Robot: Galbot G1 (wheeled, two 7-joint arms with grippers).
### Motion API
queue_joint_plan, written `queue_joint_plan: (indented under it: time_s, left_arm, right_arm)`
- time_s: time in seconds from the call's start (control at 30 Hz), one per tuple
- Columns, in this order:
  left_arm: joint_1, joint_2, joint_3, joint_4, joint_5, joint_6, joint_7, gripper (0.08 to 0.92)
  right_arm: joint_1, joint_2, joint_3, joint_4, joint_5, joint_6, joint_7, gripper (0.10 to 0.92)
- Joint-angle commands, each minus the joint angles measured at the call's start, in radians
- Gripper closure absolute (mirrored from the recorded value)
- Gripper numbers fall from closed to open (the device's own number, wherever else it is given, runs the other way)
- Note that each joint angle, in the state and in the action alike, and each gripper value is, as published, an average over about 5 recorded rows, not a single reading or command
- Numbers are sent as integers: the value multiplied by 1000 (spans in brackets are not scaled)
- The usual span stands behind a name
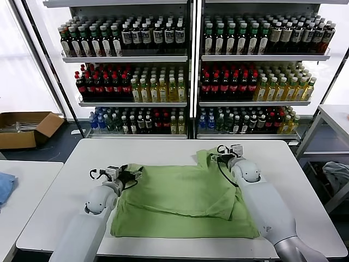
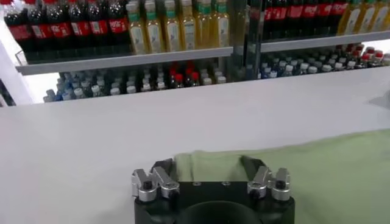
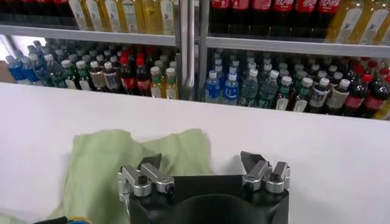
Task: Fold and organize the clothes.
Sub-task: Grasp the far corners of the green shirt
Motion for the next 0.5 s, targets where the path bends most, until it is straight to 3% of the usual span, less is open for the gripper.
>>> queue_joint_plan:
  time_s: [0.03,0.5]
  left_arm:
    - [20,-3,-2,16,1,10,3,377]
    - [25,-13,1,18,2,-1,8,784]
  right_arm:
    - [-17,8,3,-3,-11,-2,-3,328]
    - [-78,-14,2,76,-1,-5,-8,735]
